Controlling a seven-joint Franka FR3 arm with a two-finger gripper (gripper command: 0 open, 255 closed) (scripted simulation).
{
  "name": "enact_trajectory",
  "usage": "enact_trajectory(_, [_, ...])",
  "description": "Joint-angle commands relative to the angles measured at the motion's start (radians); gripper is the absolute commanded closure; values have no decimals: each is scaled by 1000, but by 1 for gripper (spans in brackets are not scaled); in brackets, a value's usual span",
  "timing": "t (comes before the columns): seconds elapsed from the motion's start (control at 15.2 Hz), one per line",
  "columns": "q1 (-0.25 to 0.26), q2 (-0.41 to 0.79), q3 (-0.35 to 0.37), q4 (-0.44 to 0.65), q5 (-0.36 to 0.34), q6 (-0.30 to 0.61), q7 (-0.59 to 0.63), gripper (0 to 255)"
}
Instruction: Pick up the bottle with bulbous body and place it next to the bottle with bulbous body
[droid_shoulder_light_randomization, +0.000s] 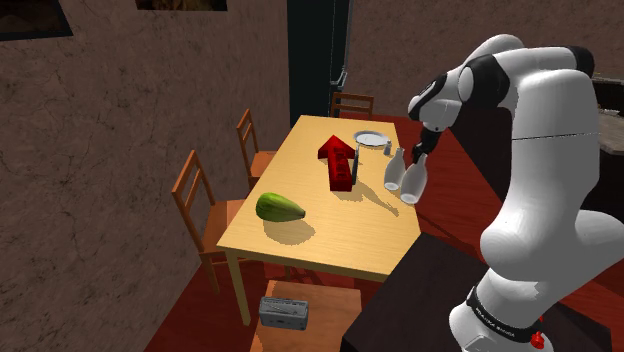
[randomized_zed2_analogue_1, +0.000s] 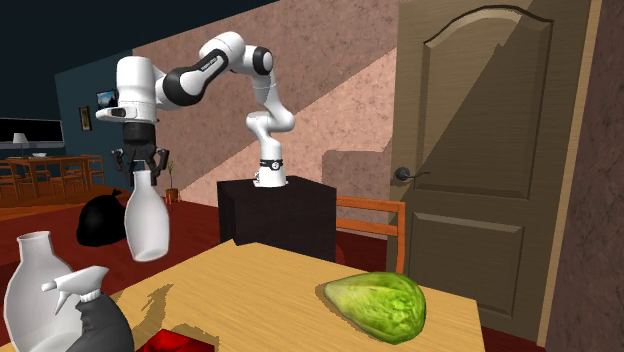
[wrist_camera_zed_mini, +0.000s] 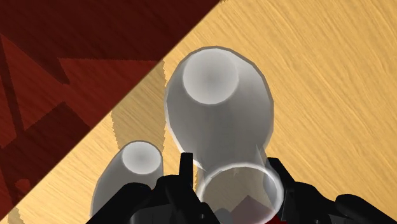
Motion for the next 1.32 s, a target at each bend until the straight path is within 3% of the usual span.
enact_trajectory(0.0, [-4,19,7,-3,10,21,-8,255])
enact_trajectory(0.92, [-38,147,56,1,75,142,-58,255])
enact_trajectory(1.25, [-40,153,58,2,77,147,-60,255])
